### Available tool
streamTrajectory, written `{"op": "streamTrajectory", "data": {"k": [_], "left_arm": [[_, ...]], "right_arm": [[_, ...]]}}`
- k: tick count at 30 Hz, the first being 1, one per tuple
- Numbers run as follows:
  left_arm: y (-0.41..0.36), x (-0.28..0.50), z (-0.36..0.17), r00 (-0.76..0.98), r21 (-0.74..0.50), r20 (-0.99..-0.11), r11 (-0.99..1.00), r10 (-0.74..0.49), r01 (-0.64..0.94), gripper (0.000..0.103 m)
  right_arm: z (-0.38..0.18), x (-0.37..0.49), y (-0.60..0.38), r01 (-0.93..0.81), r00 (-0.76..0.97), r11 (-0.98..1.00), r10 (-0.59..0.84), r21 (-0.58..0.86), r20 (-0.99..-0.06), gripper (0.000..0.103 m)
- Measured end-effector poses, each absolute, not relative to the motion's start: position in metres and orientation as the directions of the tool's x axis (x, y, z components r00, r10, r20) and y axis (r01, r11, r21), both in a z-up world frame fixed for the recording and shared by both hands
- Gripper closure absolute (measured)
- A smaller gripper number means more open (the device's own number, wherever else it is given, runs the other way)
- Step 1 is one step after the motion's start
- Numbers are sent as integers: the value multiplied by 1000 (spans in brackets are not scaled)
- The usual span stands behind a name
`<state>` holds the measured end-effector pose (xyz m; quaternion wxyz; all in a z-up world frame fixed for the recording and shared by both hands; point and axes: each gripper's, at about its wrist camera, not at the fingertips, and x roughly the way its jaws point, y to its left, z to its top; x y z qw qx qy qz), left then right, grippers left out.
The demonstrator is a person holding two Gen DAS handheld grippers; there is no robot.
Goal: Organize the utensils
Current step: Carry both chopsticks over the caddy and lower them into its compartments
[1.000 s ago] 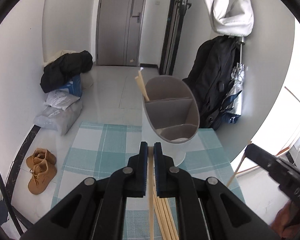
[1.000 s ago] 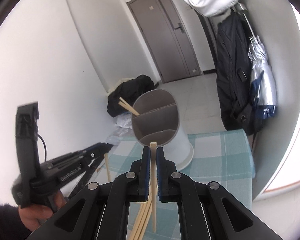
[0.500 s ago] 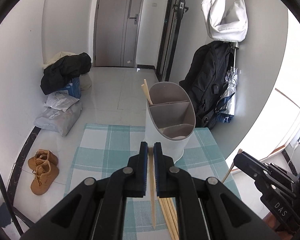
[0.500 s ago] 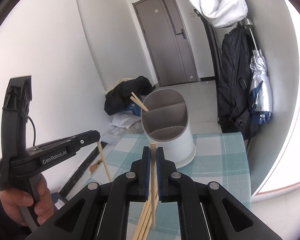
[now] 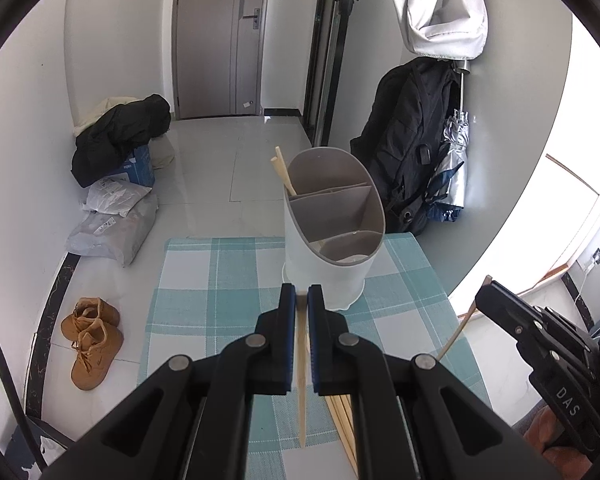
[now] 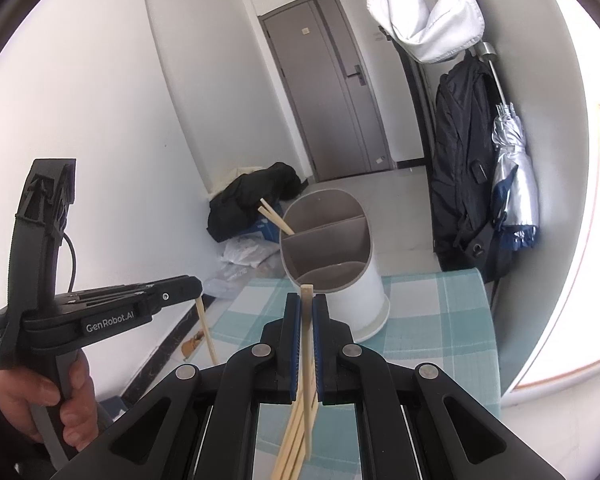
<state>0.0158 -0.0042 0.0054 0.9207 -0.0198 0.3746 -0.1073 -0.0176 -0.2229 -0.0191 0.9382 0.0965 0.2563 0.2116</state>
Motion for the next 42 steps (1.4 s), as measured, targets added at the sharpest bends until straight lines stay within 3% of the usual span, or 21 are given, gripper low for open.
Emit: {"op": "streamTrajectory", "data": {"k": [11, 29, 42], "left_arm": [[-11, 33, 44, 691, -145, -676, 965, -257, 217, 101], [10, 115, 131, 795, -287, -523, 942, -307, 175, 101], [24, 163, 122, 808, -306, -510, 940, -295, 150, 101]], "right_arm": [[2, -3, -233, -347, 790, 883, 457, 316, -409, 98], [124, 94, -214, -468, 813, 870, 494, 158, -308, 98], [133, 172, -161, -542, 787, 839, 525, 44, -325, 98]]}}
